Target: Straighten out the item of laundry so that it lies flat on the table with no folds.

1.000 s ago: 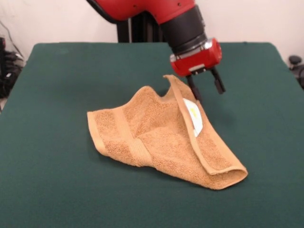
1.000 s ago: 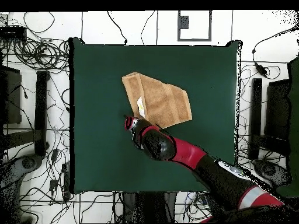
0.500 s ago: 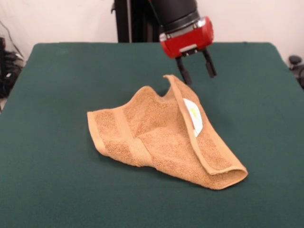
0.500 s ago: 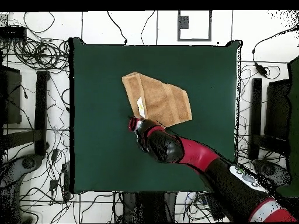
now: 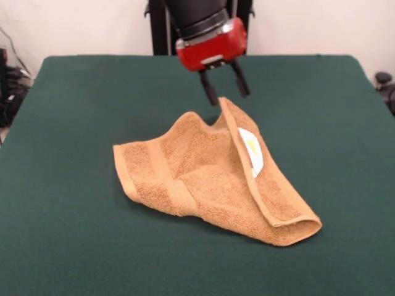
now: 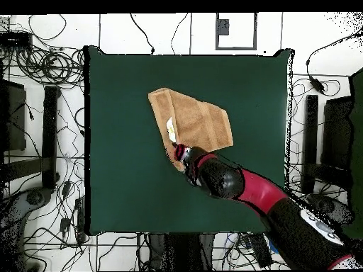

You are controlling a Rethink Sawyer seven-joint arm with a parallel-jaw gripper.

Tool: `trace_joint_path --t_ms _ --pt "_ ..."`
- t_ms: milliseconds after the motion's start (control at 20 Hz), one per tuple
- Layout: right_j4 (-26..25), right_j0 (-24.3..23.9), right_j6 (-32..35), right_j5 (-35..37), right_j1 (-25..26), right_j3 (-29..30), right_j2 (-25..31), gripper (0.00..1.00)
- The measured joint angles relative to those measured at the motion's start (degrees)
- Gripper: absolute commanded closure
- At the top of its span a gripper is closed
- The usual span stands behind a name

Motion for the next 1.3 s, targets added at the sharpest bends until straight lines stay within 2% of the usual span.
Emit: trace_joint_path --t_ms 200,450,800,1300 --pt "-2.66 -3.0 0.0 1.85 0.5 -1.38 -0.19 0.0" --pt "-6.52 -4.09 0.0 1.4 2.8 -3.26 -1.07 0.0" --pt "-12.06 -0.27 0.0 -5.53 6.34 -4.82 -3.78 0.0" --pt "-12.23 3.12 0.0 -7.41 9.44 -6.61 -3.99 0.0"
